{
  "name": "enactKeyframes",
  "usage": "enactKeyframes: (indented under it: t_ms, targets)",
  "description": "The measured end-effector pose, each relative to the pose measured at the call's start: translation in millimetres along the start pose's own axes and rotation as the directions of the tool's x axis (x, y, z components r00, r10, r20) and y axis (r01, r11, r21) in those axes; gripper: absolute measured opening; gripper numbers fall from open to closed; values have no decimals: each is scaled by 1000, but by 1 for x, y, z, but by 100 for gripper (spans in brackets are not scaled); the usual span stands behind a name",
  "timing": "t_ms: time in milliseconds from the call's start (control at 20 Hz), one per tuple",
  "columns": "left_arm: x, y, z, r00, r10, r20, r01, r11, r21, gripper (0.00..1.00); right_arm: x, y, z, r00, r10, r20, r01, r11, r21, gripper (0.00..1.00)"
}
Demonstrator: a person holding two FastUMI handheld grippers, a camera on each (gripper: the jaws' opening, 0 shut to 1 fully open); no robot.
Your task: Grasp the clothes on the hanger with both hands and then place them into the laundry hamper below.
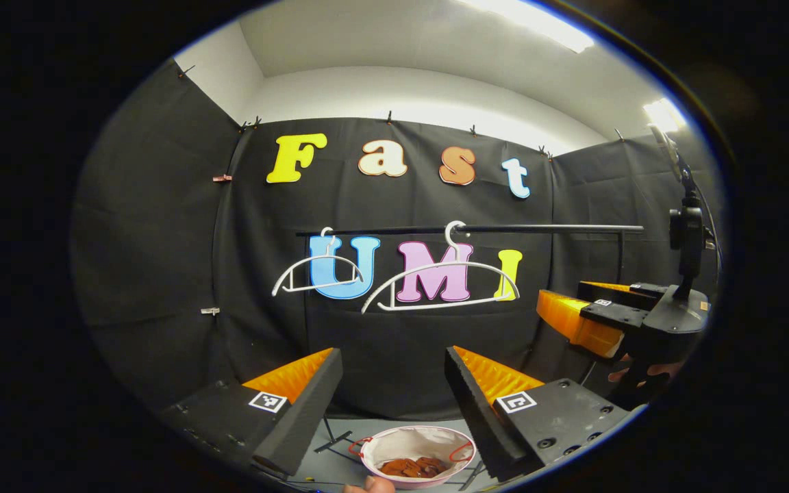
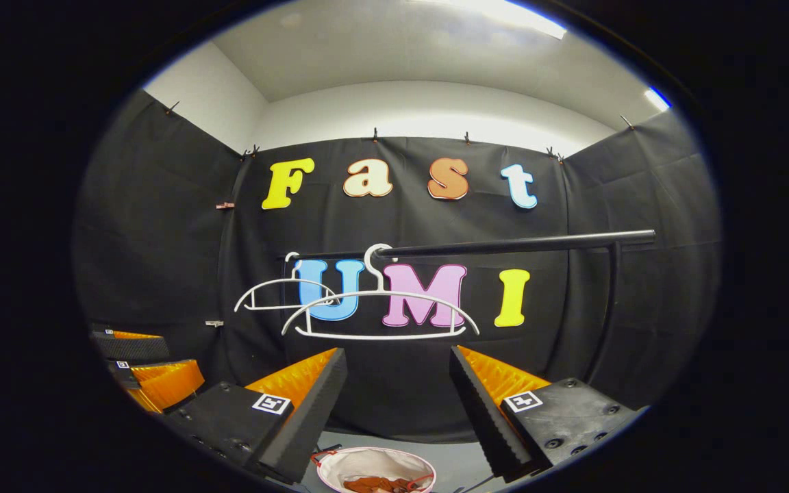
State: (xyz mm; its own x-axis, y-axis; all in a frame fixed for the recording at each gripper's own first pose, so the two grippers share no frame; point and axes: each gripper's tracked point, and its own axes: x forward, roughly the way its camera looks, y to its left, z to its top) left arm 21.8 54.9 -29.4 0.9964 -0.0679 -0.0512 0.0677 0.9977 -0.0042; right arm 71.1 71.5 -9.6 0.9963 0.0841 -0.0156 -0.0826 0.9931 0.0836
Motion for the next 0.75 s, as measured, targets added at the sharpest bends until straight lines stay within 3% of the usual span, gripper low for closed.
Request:
enactKeyframes:
  t_ms: [350, 750]
  targets:
    - [-1, 3, 3, 1000, 13, 10, -14, 1000, 16, 92, -1, -4, 5, 1000, -19, 16, 19, 1000, 7, 97]
    - [1, 2, 6, 1000, 10, 15, -11, 1000, 19, 95, -4, -5, 8, 999, -25, 21, 25, 1000, 6, 97]
